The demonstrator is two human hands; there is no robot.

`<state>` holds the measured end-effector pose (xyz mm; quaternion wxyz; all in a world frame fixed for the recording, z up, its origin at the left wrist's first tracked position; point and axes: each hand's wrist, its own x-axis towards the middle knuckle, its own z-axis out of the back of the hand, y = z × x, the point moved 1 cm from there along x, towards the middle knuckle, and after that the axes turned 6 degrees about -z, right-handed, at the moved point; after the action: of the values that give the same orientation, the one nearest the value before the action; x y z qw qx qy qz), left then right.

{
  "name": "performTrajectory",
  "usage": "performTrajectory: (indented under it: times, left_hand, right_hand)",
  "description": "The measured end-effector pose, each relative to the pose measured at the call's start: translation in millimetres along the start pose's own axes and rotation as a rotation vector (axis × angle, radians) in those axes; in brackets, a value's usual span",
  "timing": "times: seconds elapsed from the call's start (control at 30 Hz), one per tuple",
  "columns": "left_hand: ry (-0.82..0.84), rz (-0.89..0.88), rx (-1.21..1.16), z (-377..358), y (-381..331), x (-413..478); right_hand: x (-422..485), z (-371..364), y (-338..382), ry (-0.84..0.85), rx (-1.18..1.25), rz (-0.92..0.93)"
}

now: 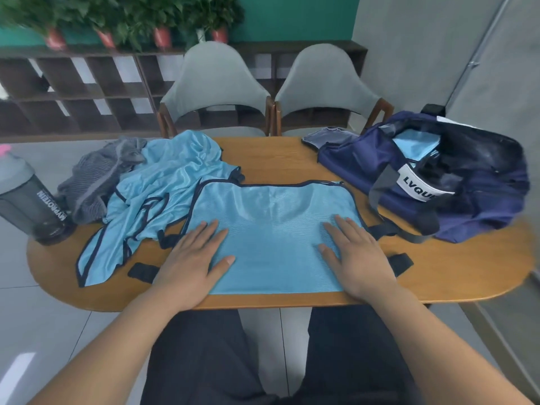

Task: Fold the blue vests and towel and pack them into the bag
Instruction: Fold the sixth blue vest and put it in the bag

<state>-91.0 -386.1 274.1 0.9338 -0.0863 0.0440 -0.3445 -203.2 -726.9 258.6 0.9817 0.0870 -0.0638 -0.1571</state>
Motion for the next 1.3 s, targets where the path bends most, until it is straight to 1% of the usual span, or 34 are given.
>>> performTrajectory:
  times: [0.1, 0.27, 0.4, 0.5, 0.6, 0.7, 0.83, 0.93, 1.0, 1.1, 1.17, 1.23, 1.3]
  left_hand:
    - [0.008, -0.036, 0.006, -1, 7, 0]
    - [0.036, -0.063, 0.083, 3, 17, -3]
    - [0.062, -0.003, 0.109, 7, 17, -1]
    - [-0.007, 0.076, 0.154, 12, -5, 10]
    - [-0.054, 0.075, 0.038, 16, -47, 35]
    - [-0.055, 0.036, -0.062, 3, -71, 63]
    - [-0.027, 0.039, -0.003, -13, -49, 74]
    - [0.004, 0.022, 0.013, -9, -29, 72]
    - [-0.005, 0.006, 0.005, -4, -28, 73]
    - [-0.153, -0.104, -0.078, 4, -58, 80]
    - [-0.235, -0.255, -0.149, 8, -95, 86]
    - [-0.246, -0.416, -0.186, 5, -136, 91]
    - [-0.170, -0.494, -0.224, -1, -173, 93]
  right_hand:
    - [-2, 0, -8, 0.012, 0.020, 0.029]
    - [-3, 2, -13, 0.018, 0.027, 0.048]
    - [-8, 7, -6, 0.053, -0.024, 0.037]
    - [0, 14, 12, 0.050, -0.067, 0.022]
    - [25, 14, 28, 0.044, -0.035, 0.043]
    - [61, 8, 29, 0.106, -0.014, 0.070]
    - [88, 7, 1, 0.102, 0.008, 0.091]
    - [97, 15, -24, 0.053, -0.077, 0.071]
    - [106, 23, -29, 0.038, -0.126, 0.100]
    - [124, 35, -27, 0.020, -0.092, 0.128]
    - [141, 40, -28, 0.043, -0.076, 0.097]
    - [158, 43, -30, 0.099, -0.117, 0.067]
    - [168, 44, -30, 0.152, -0.169, 0.057]
